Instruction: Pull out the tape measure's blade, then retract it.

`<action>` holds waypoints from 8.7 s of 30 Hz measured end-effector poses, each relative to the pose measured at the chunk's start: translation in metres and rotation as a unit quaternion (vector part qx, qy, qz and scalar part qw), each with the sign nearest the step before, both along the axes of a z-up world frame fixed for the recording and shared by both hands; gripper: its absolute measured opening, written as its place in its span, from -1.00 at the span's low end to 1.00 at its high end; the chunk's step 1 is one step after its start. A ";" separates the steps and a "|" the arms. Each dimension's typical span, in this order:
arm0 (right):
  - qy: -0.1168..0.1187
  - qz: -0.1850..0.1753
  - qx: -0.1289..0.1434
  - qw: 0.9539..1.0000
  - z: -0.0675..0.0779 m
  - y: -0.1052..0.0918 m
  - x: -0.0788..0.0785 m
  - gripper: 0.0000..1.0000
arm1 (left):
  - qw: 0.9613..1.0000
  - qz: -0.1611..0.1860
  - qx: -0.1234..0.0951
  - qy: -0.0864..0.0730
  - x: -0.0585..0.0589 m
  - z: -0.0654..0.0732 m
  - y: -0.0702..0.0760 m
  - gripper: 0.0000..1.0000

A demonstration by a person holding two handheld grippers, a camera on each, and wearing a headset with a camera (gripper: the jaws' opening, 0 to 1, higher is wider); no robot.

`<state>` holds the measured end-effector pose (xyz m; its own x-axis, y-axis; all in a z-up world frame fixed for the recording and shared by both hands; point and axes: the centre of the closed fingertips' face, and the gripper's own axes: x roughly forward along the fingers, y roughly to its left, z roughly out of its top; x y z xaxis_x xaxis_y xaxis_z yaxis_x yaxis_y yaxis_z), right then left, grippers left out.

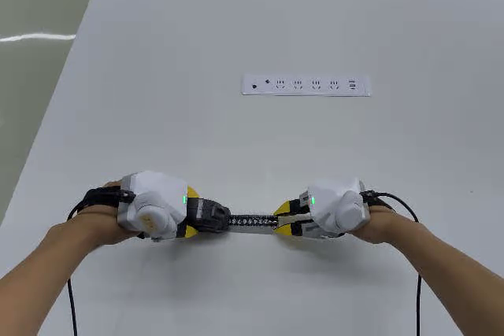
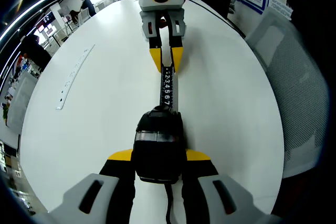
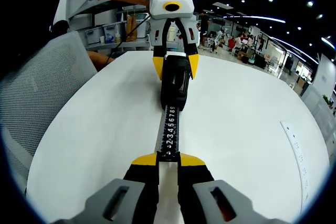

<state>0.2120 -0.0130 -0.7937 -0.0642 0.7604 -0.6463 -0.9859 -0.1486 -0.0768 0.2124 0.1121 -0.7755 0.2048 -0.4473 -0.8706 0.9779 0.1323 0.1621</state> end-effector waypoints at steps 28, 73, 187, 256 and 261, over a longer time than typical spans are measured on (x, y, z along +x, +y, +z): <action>0.004 -0.003 -0.006 1.000 -0.003 -0.013 0.001 -0.78 | 1.000 -0.001 0.002 0.000 0.000 -0.001 -0.001 -0.43; 0.002 -0.003 -0.017 1.000 -0.004 -0.033 0.003 -0.78 | 1.000 -0.002 0.003 0.000 0.001 -0.002 -0.002 -0.43; -0.001 -0.016 -0.047 0.999 -0.002 -0.097 0.008 -0.78 | 1.000 -0.003 0.005 0.001 0.002 -0.002 -0.005 -0.42; 0.008 -0.031 -0.060 0.998 -0.004 -0.132 0.009 -0.78 | 1.000 -0.001 0.008 0.005 0.002 -0.001 -0.006 -0.43; 0.008 -0.032 -0.061 0.998 -0.004 -0.135 0.008 -0.78 | 1.000 0.000 0.008 0.005 0.002 -0.003 -0.006 -0.43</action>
<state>0.2203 -0.1479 -0.7982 -0.0283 0.6793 -0.7334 -0.9946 -0.0921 -0.0469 0.2146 0.1065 -0.7783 0.1966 -0.4328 -0.8798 0.9794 0.1295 0.1552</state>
